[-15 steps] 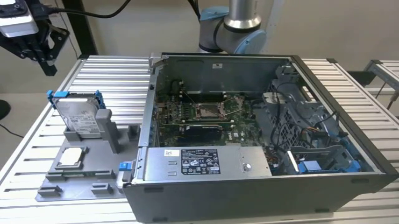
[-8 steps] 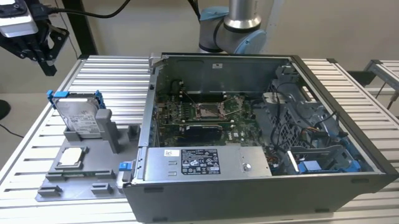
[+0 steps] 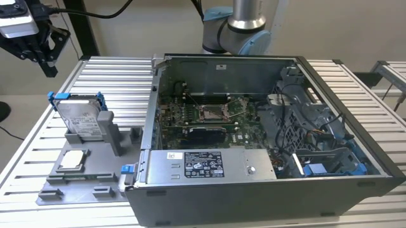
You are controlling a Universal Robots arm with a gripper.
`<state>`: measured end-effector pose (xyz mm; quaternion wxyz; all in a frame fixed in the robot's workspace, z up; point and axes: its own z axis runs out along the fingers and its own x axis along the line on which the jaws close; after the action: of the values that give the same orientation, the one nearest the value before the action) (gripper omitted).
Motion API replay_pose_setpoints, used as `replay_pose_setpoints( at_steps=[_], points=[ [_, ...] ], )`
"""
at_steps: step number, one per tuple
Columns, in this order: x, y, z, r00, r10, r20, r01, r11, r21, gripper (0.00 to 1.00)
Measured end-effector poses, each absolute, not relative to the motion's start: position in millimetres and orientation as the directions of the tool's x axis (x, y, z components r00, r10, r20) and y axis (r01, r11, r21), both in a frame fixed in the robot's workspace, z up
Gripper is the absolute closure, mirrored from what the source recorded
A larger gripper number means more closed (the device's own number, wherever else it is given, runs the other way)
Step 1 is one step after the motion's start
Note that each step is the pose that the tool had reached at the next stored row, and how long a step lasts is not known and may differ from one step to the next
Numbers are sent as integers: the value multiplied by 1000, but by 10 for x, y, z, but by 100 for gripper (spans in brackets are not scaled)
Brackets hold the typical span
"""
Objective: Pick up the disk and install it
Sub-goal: 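Pick up the disk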
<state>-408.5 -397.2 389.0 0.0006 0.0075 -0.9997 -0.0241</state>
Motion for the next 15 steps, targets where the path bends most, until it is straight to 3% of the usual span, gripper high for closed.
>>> replay_pose_setpoints(
  at_steps=[15],
  points=[
    [-4085,-3972,3889,-974,-226,1,-226,973,46,100]
  ],
)
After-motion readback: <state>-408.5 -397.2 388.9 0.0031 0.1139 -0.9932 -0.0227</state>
